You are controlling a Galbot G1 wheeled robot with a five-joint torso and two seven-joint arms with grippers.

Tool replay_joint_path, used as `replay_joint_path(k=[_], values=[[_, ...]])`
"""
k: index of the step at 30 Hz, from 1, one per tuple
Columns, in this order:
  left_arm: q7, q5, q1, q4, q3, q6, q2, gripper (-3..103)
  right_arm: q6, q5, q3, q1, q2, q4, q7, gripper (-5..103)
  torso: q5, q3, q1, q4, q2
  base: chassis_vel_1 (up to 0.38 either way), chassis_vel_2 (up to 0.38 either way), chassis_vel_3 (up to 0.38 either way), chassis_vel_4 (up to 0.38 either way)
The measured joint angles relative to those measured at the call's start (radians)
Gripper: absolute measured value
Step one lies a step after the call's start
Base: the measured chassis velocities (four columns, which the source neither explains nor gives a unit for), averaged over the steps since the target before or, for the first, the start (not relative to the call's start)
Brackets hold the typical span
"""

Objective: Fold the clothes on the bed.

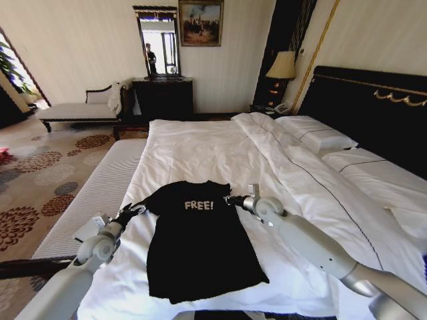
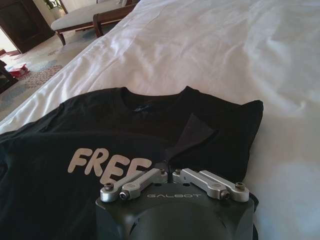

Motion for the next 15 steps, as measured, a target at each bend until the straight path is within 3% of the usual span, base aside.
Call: replay_joint_path(k=[5,7,8,13,15], values=[[0.000,0.001,-0.004,0.009,0.000,0.000,-0.001,100,0.006,-0.012,-0.015,-0.003,0.023,-0.019,0.003,0,0.0000,0.000,0.000,0.0001,0.000,0.000,0.000,0.000,0.000],[-0.001,0.001,-0.007,0.012,0.001,0.000,-0.001,100,0.007,-0.012,-0.025,-0.003,0.032,-0.017,0.008,10,-0.0001,0.000,0.000,0.0000,0.000,0.000,0.000,0.000,0.000],[-0.001,0.001,-0.007,0.012,0.001,0.000,-0.001,100,0.007,-0.012,-0.025,-0.003,0.032,-0.017,0.008,10,-0.0001,0.000,0.000,0.0000,0.000,0.000,0.000,0.000,0.000],[-0.003,0.003,-0.011,0.016,0.003,0.001,-0.003,100,0.008,-0.019,-0.057,-0.002,0.041,0.005,0.023,37,-0.0001,0.000,0.000,0.0001,0.000,0.000,0.000,0.000,0.000],[-0.003,0.003,-0.010,0.016,0.002,0.002,-0.003,100,0.014,-0.027,-0.062,-0.002,0.042,0.008,0.022,37,-0.0001,0.000,0.000,0.0001,0.000,0.000,0.000,0.000,0.000]])
